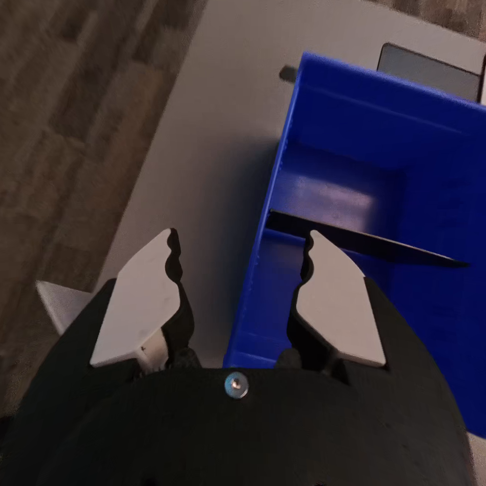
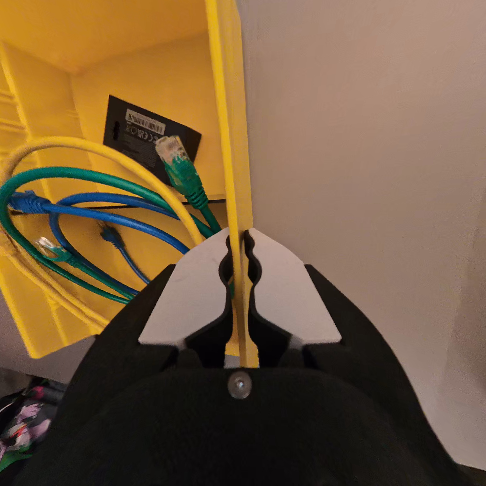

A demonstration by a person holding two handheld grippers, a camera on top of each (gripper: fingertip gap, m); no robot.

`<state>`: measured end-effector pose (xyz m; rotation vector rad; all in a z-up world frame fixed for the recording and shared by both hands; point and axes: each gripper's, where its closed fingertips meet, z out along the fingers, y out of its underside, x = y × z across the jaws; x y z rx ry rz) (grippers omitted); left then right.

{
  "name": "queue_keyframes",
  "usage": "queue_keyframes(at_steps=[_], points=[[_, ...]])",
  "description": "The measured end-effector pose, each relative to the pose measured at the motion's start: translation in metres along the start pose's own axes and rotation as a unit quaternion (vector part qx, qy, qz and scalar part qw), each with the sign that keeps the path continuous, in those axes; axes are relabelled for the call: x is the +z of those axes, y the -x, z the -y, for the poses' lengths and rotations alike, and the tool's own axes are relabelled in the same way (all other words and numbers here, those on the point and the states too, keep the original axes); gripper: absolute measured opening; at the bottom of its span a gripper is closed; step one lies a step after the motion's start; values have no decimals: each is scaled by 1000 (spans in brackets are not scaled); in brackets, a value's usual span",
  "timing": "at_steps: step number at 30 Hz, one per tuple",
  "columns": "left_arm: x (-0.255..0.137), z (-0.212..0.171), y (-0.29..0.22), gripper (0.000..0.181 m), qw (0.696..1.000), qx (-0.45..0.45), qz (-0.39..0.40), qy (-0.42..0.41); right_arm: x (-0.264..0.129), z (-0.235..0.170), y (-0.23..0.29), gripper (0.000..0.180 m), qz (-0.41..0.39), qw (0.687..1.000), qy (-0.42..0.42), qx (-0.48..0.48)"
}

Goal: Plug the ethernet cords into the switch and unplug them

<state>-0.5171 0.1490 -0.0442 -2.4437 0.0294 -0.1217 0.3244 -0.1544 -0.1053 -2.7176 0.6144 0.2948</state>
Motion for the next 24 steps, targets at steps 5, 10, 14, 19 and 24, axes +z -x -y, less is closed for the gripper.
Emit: queue_keyframes(at_steps=[5, 10, 14, 19, 24], points=[[28, -42, 1, 66, 990, 5, -43, 135, 12, 3, 38, 10, 32, 999, 32, 16], [38, -60, -21, 9, 974, 12, -95, 206, 21, -10, 82, 10, 23, 995, 92, 9], [33, -73, -44, 5, 957, 114, -75, 257, 31, -20, 115, 6, -21, 990, 139, -29], [34, -80, -94, 10, 933, 199, -75, 291, 46, -22, 159, 5, -30, 983, 158, -91], [30, -91, -140, 12, 911, 241, -103, 317, 52, -11, 178, 8, -18, 983, 124, -133]])
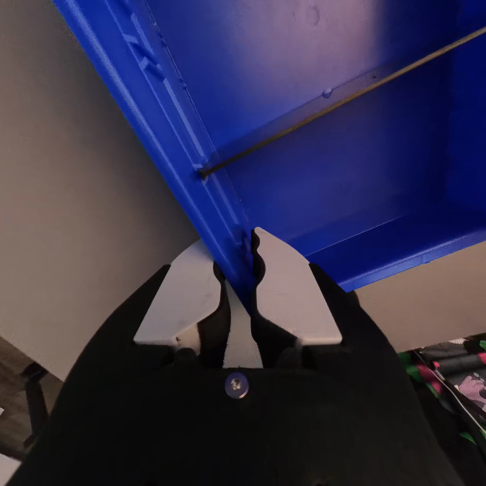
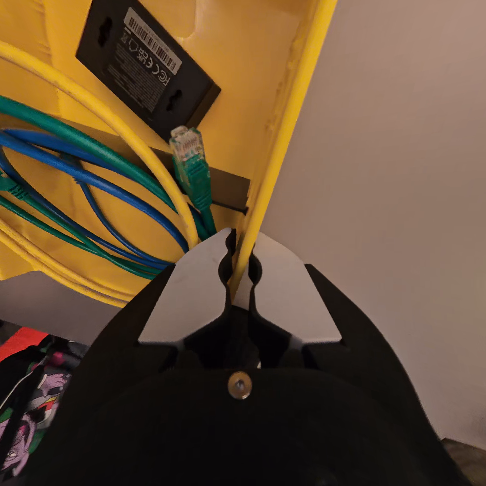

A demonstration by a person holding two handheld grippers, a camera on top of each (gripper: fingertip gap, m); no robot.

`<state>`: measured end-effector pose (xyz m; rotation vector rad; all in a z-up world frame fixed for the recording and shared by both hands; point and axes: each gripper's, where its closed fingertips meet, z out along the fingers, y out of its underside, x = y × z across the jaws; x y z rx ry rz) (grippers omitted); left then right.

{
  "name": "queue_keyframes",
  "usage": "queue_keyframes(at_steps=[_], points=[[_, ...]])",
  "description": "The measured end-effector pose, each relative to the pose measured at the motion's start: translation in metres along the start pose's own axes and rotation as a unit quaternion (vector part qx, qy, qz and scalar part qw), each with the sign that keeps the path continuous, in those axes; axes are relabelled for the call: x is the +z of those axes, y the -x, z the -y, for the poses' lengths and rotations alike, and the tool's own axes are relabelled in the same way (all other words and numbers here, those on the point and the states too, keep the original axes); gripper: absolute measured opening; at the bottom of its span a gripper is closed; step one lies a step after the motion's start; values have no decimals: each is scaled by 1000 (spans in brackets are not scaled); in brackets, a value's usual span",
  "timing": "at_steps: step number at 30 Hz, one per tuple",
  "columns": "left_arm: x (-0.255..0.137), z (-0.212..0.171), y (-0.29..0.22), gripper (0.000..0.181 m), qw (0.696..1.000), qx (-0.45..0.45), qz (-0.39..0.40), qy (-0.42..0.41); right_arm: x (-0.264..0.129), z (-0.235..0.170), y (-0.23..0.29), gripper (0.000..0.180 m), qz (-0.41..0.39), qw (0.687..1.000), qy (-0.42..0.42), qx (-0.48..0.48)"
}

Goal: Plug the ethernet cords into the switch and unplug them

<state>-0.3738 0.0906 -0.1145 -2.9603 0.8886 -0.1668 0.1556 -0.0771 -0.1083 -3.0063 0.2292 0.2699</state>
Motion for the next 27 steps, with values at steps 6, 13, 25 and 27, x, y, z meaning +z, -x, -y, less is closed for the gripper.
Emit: queue_keyframes(at_steps=[6, 13, 25, 27], points=[[3, -4, -56, 24, 997, 60, -38, 40, -61, 15, -5, 17, -37, 980, -189, 45], [-4, -1, -96, 31, 989, 120, -80, 40, -202, 18, 141, 29, -22, 778, -603, -175], [-199, 72, -58, 66, 851, 79, 178, -488, -12, 91, 283, 58, 17, 950, -217, -224], [-218, 76, -54, 80, 806, 91, 273, -516, 14, 88, 272, 64, -28, 963, -157, -218]])
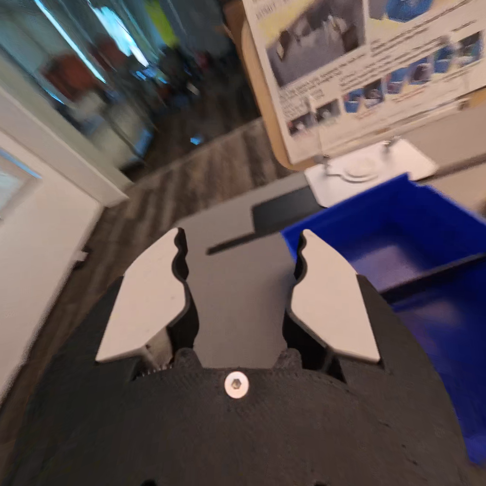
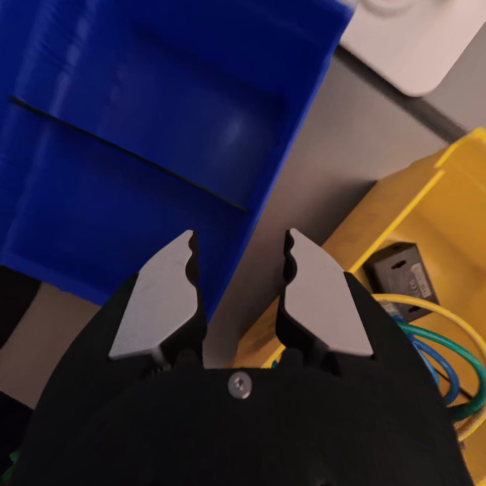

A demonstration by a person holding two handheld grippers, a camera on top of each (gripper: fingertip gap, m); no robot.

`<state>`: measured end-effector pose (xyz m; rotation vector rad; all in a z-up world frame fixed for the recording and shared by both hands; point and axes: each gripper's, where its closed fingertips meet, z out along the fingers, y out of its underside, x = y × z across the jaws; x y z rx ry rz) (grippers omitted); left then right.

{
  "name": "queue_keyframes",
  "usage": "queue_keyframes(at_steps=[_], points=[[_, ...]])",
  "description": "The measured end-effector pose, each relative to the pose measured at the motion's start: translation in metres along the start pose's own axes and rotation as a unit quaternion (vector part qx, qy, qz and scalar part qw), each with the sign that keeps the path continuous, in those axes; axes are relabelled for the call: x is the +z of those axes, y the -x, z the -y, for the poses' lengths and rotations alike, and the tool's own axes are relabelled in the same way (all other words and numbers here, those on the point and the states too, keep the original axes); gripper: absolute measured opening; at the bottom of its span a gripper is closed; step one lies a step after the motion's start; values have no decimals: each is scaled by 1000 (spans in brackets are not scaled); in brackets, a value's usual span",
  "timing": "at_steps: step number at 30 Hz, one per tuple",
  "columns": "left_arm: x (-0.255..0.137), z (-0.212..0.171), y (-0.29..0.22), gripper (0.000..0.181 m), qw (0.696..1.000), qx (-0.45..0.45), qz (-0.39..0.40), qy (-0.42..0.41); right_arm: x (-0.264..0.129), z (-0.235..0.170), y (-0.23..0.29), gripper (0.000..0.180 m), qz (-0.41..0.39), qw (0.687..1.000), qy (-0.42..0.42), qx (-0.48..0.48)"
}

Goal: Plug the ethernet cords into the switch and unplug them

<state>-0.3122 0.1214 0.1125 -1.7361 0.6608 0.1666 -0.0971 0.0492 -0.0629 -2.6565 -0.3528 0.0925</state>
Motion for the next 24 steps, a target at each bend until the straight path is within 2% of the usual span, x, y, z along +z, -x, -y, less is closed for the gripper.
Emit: queue_keyframes(at_steps=[3, 6, 7, 8, 10, 13, 19, 24], points=[[-5, 20, -1, 77, 992, 87, 77, -45, 26, -24, 14, 64, 36, 996, 74, 26], [-13, 39, -16, 78, 984, 131, 91, -81, 46, -39, 29, 61, 70, 989, 104, 72], [-17, 45, -20, 78, 979, 145, 102, -95, 50, -43, 29, 57, 66, 988, 110, 86], [-21, 51, -23, 78, 975, 156, 110, -111, 52, -39, 25, 42, 52, 990, 91, 89], [-31, 64, -28, 77, 969, 160, 119, -149, 55, -40, 21, 31, 49, 989, 94, 102], [-43, 75, -28, 73, 968, 123, 120, -183, 62, -46, 23, 17, 75, 981, 114, 137], [-42, 75, -20, 70, 977, 16, 94, -191, 65, -60, 26, 16, 97, 968, 214, 94], [-32, 68, -20, 72, 983, -35, 57, -170, 66, -57, 25, 11, 95, 962, 242, 88]])
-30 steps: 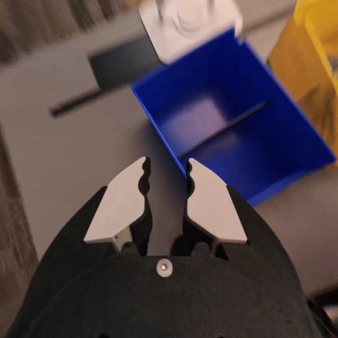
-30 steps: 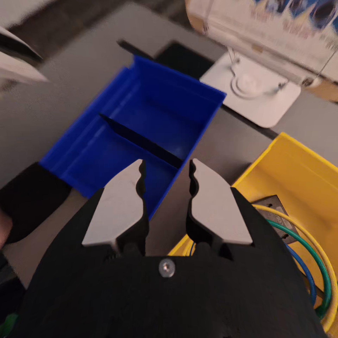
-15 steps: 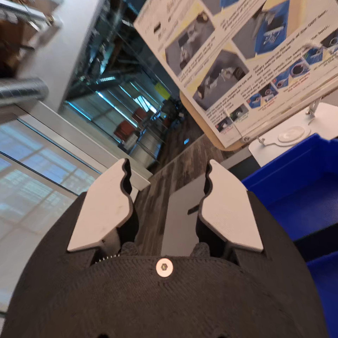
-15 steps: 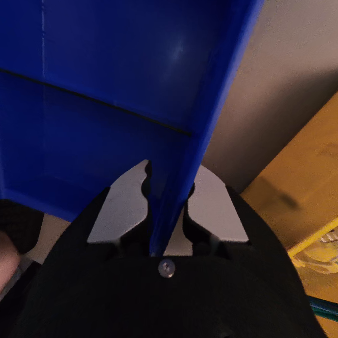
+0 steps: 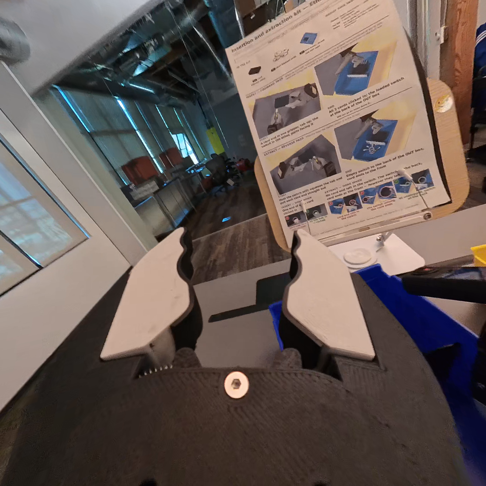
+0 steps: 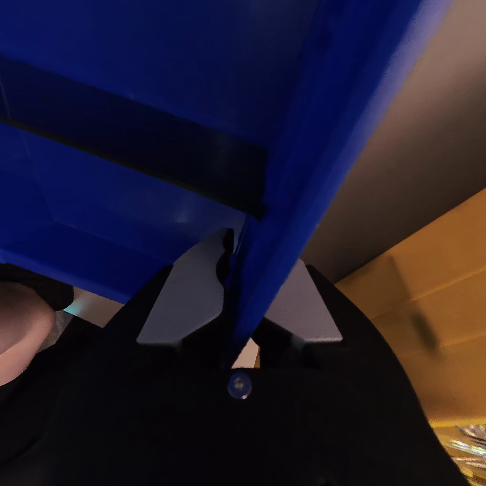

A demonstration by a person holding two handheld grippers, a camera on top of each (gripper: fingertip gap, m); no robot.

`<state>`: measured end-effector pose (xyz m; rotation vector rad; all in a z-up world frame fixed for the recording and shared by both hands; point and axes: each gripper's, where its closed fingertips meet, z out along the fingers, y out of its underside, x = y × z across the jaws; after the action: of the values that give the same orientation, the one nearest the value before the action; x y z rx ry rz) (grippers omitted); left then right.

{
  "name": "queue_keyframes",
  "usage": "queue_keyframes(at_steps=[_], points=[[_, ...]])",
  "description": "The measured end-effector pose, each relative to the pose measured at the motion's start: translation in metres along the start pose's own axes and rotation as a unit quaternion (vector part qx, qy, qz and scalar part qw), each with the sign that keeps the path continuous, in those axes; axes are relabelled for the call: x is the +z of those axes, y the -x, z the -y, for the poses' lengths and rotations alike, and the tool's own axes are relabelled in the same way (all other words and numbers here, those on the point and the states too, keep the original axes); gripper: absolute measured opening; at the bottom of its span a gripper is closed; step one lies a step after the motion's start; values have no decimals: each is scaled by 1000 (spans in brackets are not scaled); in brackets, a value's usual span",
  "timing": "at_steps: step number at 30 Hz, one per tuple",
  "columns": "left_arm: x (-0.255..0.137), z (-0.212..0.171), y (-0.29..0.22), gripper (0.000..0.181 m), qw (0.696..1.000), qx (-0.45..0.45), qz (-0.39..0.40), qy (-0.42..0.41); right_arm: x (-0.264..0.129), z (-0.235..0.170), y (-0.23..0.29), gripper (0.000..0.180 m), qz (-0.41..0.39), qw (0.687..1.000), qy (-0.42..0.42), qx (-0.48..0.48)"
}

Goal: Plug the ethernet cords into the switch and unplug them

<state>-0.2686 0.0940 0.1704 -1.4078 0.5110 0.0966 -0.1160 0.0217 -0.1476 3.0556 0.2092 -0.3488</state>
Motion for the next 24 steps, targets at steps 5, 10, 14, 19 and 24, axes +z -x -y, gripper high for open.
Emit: queue_keyframes(at_steps=[5, 10, 14, 19, 24], points=[[-1, 0, 1, 73, 1000, -22, -17, 6, -4, 2, 3, 8, 10, 1000, 16, -6], [-28, 22, 11, 74, 994, -94, -49, -31, -36, 5, 21, 6, 56, 998, 32, -11], [-70, 52, 20, 78, 955, -239, -151, -94, -104, -1, 19, 5, 71, 997, 3, -36], [-112, 73, 23, 85, 902, -313, -265, -133, -211, -56, -41, 5, 85, 996, -29, -14], [-107, 51, -93, 92, 833, -274, -480, 22, -267, -145, -169, 5, 47, 990, -95, 96]])
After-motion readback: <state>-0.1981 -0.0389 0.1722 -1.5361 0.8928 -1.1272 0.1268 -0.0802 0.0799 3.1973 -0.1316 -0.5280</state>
